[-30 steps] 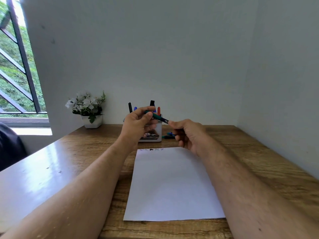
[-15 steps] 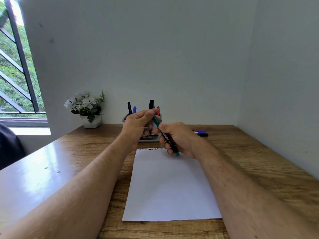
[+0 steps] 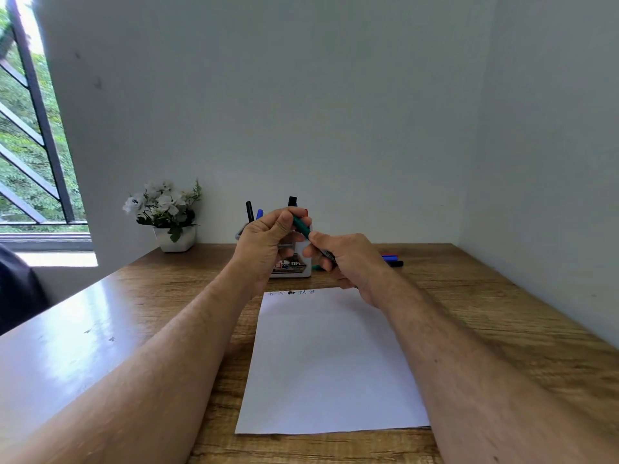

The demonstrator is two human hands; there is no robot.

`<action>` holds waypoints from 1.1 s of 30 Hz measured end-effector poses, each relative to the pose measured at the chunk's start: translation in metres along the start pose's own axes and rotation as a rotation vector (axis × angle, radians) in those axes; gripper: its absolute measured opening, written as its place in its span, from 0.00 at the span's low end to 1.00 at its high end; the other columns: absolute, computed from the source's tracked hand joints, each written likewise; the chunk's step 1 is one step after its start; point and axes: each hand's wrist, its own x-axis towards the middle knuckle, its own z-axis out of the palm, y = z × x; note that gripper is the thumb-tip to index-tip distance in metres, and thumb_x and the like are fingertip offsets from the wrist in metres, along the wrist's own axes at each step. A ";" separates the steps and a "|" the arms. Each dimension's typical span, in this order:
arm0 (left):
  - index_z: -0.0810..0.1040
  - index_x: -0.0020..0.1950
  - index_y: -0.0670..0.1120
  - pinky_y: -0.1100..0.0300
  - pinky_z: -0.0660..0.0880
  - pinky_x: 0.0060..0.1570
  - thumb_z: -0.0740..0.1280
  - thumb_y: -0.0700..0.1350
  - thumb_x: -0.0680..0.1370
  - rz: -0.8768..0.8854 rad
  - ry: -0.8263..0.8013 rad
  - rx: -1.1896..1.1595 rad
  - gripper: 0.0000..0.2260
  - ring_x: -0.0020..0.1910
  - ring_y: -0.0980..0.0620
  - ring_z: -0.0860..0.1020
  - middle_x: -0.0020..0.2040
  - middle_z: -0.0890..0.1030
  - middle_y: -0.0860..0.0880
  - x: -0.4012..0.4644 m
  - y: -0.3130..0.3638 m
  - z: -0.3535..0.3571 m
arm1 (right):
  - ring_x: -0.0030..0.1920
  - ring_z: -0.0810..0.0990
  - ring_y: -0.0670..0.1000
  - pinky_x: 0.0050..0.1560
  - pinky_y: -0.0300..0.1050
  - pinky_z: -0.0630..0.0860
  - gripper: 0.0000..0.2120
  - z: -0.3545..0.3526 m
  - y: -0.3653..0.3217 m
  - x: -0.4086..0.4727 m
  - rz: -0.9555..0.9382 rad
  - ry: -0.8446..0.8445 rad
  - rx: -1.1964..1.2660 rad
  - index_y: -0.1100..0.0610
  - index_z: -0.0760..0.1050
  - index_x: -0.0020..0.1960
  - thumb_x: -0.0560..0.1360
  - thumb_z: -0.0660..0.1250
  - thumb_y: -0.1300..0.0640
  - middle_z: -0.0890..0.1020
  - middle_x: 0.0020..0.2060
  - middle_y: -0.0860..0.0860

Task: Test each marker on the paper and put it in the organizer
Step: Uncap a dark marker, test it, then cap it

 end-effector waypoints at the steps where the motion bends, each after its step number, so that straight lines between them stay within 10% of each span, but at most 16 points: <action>1: 0.83 0.52 0.49 0.50 0.75 0.48 0.63 0.51 0.78 0.003 -0.002 -0.004 0.10 0.46 0.50 0.81 0.52 0.85 0.47 0.000 0.000 0.000 | 0.24 0.66 0.44 0.28 0.41 0.63 0.19 0.000 0.000 0.000 -0.002 0.006 0.009 0.52 0.85 0.41 0.78 0.65 0.40 0.73 0.26 0.47; 11: 0.81 0.54 0.47 0.62 0.77 0.39 0.62 0.48 0.80 0.048 0.059 -0.037 0.10 0.49 0.52 0.83 0.51 0.85 0.47 0.003 0.001 0.001 | 0.21 0.59 0.47 0.23 0.38 0.58 0.27 -0.001 -0.004 -0.003 0.082 0.060 -0.025 0.55 0.73 0.30 0.73 0.67 0.33 0.65 0.19 0.46; 16: 0.80 0.51 0.46 0.64 0.79 0.38 0.60 0.45 0.83 0.105 0.191 -0.109 0.09 0.44 0.54 0.83 0.45 0.85 0.49 0.005 0.007 -0.004 | 0.25 0.64 0.47 0.26 0.40 0.61 0.22 -0.007 -0.003 -0.005 0.157 0.014 0.008 0.62 0.83 0.42 0.79 0.63 0.45 0.71 0.27 0.51; 25: 0.72 0.43 0.46 0.62 0.69 0.22 0.54 0.44 0.84 -0.238 0.200 -0.075 0.12 0.29 0.53 0.72 0.37 0.73 0.47 -0.006 0.010 0.006 | 0.29 0.77 0.49 0.28 0.44 0.75 0.22 -0.014 -0.009 -0.003 0.031 0.105 0.130 0.48 0.77 0.62 0.77 0.59 0.70 0.84 0.47 0.59; 33: 0.68 0.37 0.48 0.67 0.60 0.20 0.54 0.46 0.83 -0.407 0.106 0.232 0.15 0.21 0.53 0.68 0.28 0.75 0.48 -0.010 0.008 0.010 | 0.34 0.83 0.53 0.30 0.46 0.79 0.15 0.000 -0.009 -0.014 -0.004 0.093 0.147 0.52 0.80 0.55 0.80 0.56 0.64 0.86 0.46 0.54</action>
